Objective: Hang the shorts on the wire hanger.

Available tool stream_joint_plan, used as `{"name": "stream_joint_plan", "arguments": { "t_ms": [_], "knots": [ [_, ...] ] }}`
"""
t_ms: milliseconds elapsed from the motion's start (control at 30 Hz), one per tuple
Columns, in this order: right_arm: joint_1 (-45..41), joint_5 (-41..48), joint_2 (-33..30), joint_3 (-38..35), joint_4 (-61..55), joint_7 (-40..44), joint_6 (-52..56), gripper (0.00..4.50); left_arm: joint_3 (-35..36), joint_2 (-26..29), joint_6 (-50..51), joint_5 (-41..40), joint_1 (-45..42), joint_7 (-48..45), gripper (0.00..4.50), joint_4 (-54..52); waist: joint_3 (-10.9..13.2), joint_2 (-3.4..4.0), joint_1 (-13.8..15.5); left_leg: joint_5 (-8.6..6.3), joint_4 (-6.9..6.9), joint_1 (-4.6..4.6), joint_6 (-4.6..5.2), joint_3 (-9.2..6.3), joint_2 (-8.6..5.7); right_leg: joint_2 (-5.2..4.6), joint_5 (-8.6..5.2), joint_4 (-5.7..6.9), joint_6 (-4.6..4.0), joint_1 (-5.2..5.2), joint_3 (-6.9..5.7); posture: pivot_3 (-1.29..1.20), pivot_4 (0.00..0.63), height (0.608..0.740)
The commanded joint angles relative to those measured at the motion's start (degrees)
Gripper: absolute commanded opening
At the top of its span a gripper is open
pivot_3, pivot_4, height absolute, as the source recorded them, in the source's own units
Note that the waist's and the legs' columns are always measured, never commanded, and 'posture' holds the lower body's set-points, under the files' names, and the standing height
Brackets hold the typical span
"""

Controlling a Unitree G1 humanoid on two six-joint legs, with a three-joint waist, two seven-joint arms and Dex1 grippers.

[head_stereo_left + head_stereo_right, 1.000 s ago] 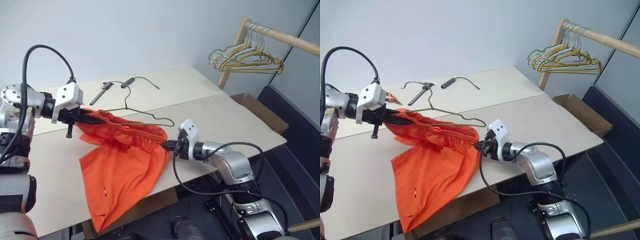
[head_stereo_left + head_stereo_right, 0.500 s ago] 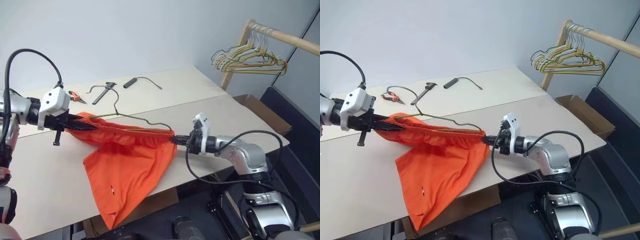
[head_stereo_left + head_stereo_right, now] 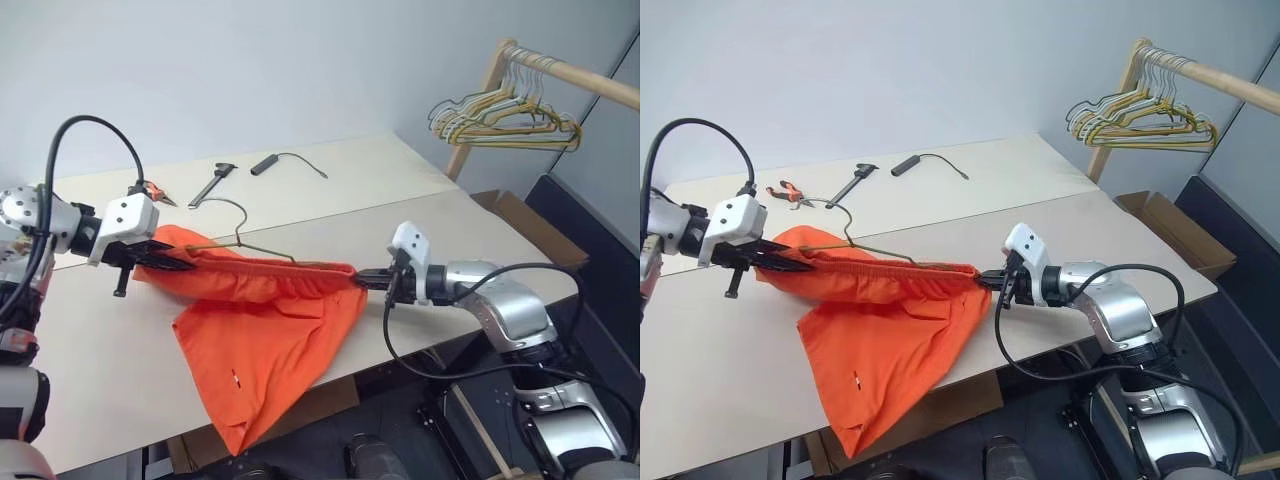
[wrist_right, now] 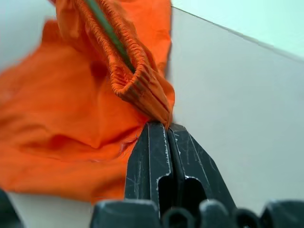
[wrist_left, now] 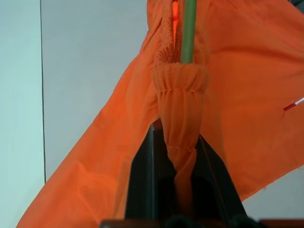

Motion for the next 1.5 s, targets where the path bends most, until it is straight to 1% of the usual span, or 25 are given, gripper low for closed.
{"name": "stream_joint_plan", "arguments": {
  "t_ms": [33,133,267,367,633,767,867,967,1100,1267,1400,1500],
  "knots": [
    [-3.2,-4.0,-2.4,0.7,-3.0,-0.1,-2.2,0.03,1.6,-0.4,-2.0,4.5,-3.1,1.3,0.0,-0.2,0.0,0.0,0.0,-0.01,0.02,0.0,0.01,0.01,0.0,0.0,0.0,0.01,0.0,0.0,0.01,-0.17,0.0,0.74],
    [-5.0,-8.3,-4.4,3.1,-4.7,1.0,-6.2,0.03,1.9,-2.8,-1.2,5.9,-4.5,2.3,0.0,-0.8,0.0,0.0,0.0,-0.01,0.08,-0.01,0.01,0.02,-0.01,0.0,0.0,0.04,0.0,0.0,0.01,-0.18,0.0,0.74],
    [-8.2,-10.7,-4.5,4.3,-5.8,1.4,-6.8,0.03,1.1,-4.1,-3.6,10.1,-5.2,3.5,0.0,-0.7,0.0,0.0,-0.3,-0.01,0.09,0.01,0.02,0.02,0.02,0.02,0.0,0.06,0.0,0.0,0.01,-0.19,0.0,0.74],
    [-9.1,-10.4,-4.2,4.1,-7.8,2.3,-6.1,0.03,1.2,-5.3,-4.5,11.9,-5.5,4.3,0.0,-0.2,0.0,0.0,-0.2,-0.01,0.08,0.0,0.02,0.02,0.03,0.02,0.0,0.05,-0.01,0.0,0.0,-0.19,0.0,0.74],
    [-10.9,-10.6,-2.3,5.6,-10.5,3.2,-3.4,0.03,4.2,-8.3,-1.8,9.7,-5.7,4.6,0.0,-1.1,0.0,0.0,-0.3,-0.05,0.2,-0.04,0.08,0.02,0.03,-0.01,0.01,0.07,0.0,0.0,0.0,-0.2,0.0,0.74],
    [-12.3,-12.6,0.0,6.9,-9.1,1.4,-2.1,0.03,5.2,-8.4,-0.8,8.3,-4.9,2.5,0.0,-2.7,0.0,0.0,-0.4,-0.05,0.23,-0.04,0.08,0.02,0.04,0.0,0.01,0.1,-0.01,0.0,0.0,-0.2,0.0,0.74],
    [-11.9,-14.2,-0.4,7.9,-9.1,2.0,-4.2,0.03,5.5,-8.2,-1.0,9.0,-4.4,2.8,0.0,-2.8,0.0,0.0,-0.4,-0.05,0.24,-0.04,0.08,0.02,0.04,-0.01,0.01,0.11,-0.01,0.0,0.0,-0.2,0.0,0.74],
    [-11.2,-14.6,-0.6,8.2,-9.5,2.7,-5.1,0.72,5.8,-8.2,-1.1,9.2,-4.1,3.3,0.0,-2.4,0.0,0.0,-0.3,-0.05,0.24,-0.04,0.08,0.02,0.03,-0.01,0.01,0.1,-0.01,0.0,-0.01,-0.2,0.0,0.74],
    [-10.4,-16.2,-0.9,9.1,-8.4,3.3,-6.9,2.11,6.3,-8.3,-0.7,8.8,-3.9,3.3,0.0,-2.6,0.0,0.0,-0.4,-0.06,0.27,-0.05,0.09,0.01,0.03,-0.01,0.01,0.1,-0.01,0.01,-0.01,-0.2,0.0,0.74],
    [-9.5,-15.9,-0.7,9.0,-5.3,4.8,-10.3,2.11,6.4,-8.5,-1.1,9.2,-3.9,3.3,0.0,-2.5,0.0,0.0,-0.4,-0.06,0.27,-0.04,0.09,0.02,0.03,-0.01,0.01,0.11,-0.01,0.01,-0.01,-0.2,0.0,0.74],
    [-10.6,-17.4,0.9,9.2,-1.3,2.9,-9.4,2.11,6.4,-8.8,-0.3,8.4,-3.4,2.5,0.0,-3.3,0.0,0.0,-0.4,-0.06,0.27,-0.03,0.09,0.02,0.03,0.0,0.01,0.11,-0.01,0.02,-0.01,-0.2,0.0,0.74],
    [-10.7,-16.0,2.0,7.9,-0.5,3.7,-9.8,2.11,6.4,-8.9,0.1,8.2,-3.0,2.3,0.0,-3.9,0.0,0.0,-0.5,-0.05,0.27,-0.03,0.08,0.02,0.04,0.0,0.01,0.12,-0.01,0.02,0.0,-0.2,0.0,0.74]
  ]
}}
